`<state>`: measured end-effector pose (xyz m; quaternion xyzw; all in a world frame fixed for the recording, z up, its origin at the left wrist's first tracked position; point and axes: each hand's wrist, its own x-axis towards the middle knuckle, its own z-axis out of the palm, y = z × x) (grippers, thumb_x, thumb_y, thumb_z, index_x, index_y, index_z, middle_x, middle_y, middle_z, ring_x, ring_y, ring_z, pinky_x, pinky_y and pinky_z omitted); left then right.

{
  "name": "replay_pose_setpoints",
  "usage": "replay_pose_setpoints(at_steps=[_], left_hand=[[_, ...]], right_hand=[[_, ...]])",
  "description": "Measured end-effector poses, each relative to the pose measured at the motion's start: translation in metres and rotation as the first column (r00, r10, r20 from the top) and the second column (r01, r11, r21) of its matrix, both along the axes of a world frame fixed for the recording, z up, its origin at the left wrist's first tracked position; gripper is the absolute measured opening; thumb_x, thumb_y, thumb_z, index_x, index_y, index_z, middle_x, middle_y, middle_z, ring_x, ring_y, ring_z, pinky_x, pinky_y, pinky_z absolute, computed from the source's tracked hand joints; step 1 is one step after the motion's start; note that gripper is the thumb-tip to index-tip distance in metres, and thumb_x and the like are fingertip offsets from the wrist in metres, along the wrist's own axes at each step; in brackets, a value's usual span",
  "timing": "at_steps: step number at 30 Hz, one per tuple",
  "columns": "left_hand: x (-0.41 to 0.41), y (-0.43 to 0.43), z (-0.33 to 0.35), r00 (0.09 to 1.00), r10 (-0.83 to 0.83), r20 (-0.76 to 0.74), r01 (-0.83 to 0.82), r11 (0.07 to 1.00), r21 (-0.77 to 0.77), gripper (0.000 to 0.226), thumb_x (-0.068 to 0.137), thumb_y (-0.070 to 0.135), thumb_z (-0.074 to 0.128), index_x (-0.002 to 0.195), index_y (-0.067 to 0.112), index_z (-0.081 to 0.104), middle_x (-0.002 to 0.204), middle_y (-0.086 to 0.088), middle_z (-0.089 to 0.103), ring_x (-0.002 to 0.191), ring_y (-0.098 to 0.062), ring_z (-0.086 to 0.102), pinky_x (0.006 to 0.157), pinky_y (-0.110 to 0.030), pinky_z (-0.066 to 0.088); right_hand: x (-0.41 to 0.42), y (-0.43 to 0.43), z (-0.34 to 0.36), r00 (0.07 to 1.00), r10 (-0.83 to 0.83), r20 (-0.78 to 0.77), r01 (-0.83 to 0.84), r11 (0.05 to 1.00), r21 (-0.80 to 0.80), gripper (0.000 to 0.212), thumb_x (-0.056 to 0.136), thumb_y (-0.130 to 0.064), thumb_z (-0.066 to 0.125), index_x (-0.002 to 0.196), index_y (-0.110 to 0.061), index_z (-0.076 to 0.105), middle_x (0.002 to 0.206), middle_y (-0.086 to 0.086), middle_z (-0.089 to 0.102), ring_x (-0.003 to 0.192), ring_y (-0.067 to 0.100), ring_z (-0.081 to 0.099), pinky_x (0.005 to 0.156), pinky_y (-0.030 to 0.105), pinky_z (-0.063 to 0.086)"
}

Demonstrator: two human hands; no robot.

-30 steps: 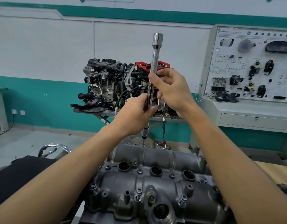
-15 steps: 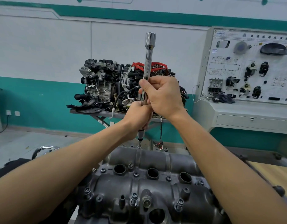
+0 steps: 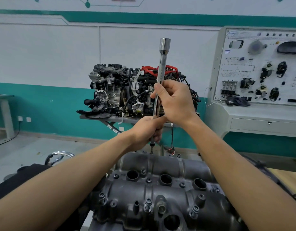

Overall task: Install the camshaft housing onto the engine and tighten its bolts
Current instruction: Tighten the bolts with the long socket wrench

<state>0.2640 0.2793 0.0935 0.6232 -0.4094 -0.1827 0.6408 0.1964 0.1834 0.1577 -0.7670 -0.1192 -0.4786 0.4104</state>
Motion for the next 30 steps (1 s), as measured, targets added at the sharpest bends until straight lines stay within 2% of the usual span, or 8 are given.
replay_pose_setpoints(at_steps=[6,10,12,15,18,24,27,30], left_hand=[[0.000,-0.012,-0.008,0.988,0.148,0.035,-0.145,0.986,-0.088,0.056,0.096,0.035,0.058,0.043,0.026,0.041,0.043,0.003,0.039,0.039,-0.014,0.035,0.043,-0.024,0.030],[0.008,-0.005,-0.004,0.996,-0.057,-0.068,0.054,0.998,-0.044,0.044,0.095,0.030,0.060,0.054,0.018,0.049,0.055,-0.007,0.057,0.051,-0.020,0.054,0.047,-0.025,0.042],[0.007,-0.004,-0.006,0.981,-0.153,-0.122,0.162,0.985,0.061,0.042,0.087,0.036,0.062,0.054,0.017,0.047,0.049,-0.006,0.047,0.048,-0.020,0.048,0.050,-0.026,0.041],[0.002,-0.012,-0.012,0.994,-0.047,-0.100,0.058,0.993,0.106,0.049,0.092,0.042,0.062,0.055,0.025,0.036,0.046,0.003,0.026,0.041,-0.015,0.025,0.049,-0.028,0.021],[-0.003,-0.020,-0.018,0.988,0.142,-0.065,-0.139,0.989,0.049,0.055,0.100,0.040,0.057,0.051,0.026,0.033,0.046,0.004,0.027,0.043,-0.015,0.023,0.049,-0.028,0.020],[-0.004,-0.023,-0.024,0.967,0.257,-0.007,-0.257,0.966,-0.019,0.051,0.101,0.041,0.054,0.060,0.022,0.031,0.048,0.001,0.027,0.037,-0.013,0.025,0.047,-0.026,0.023],[-0.004,-0.025,-0.026,0.954,0.298,0.025,-0.297,0.955,-0.023,0.052,0.101,0.043,0.054,0.059,0.022,0.031,0.047,0.003,0.028,0.036,-0.012,0.027,0.046,-0.026,0.025],[-0.002,-0.027,-0.027,0.938,0.345,0.043,-0.345,0.939,-0.019,0.053,0.099,0.046,0.054,0.057,0.022,0.031,0.044,0.004,0.031,0.036,-0.013,0.029,0.048,-0.027,0.029]], right_hand=[[0.005,0.000,0.000,1.000,0.028,0.005,-0.028,0.999,0.039,0.025,0.101,-0.020,0.057,0.084,-0.008,0.069,0.070,0.003,0.070,0.040,0.001,0.043,0.045,0.011,0.032],[0.004,0.001,0.000,0.996,0.089,-0.002,-0.089,0.996,0.030,0.028,0.102,-0.021,0.055,0.084,-0.005,0.069,0.076,0.031,0.065,0.043,0.011,0.035,0.043,0.023,0.028],[0.004,-0.001,-0.001,0.991,0.134,-0.005,-0.134,0.990,0.039,0.028,0.103,-0.021,0.053,0.083,-0.006,0.067,0.078,0.036,0.062,0.047,0.023,0.035,0.043,0.030,0.027],[0.005,-0.007,0.000,0.990,0.142,-0.010,-0.142,0.989,0.046,0.028,0.103,-0.023,0.052,0.083,-0.012,0.067,0.080,0.038,0.060,0.048,0.023,0.033,0.043,0.029,0.026],[0.006,-0.014,0.000,0.988,0.151,-0.019,-0.150,0.987,0.049,0.027,0.103,-0.026,0.050,0.083,-0.016,0.066,0.082,0.042,0.058,0.049,0.024,0.033,0.045,0.032,0.028],[0.006,-0.017,0.000,0.985,0.164,-0.050,-0.164,0.986,-0.003,0.028,0.100,-0.034,0.047,0.087,-0.016,0.065,0.082,0.029,0.063,0.052,0.026,0.037,0.047,0.033,0.034],[0.006,-0.020,0.000,0.982,0.178,-0.065,-0.180,0.983,-0.029,0.027,0.100,-0.033,0.047,0.089,-0.016,0.065,0.079,0.010,0.067,0.052,0.014,0.041,0.051,0.028,0.036],[0.005,-0.020,0.001,0.982,0.171,-0.082,-0.176,0.982,-0.061,0.027,0.100,-0.032,0.046,0.091,-0.016,0.065,0.080,0.004,0.067,0.055,0.012,0.044,0.056,0.025,0.038]])
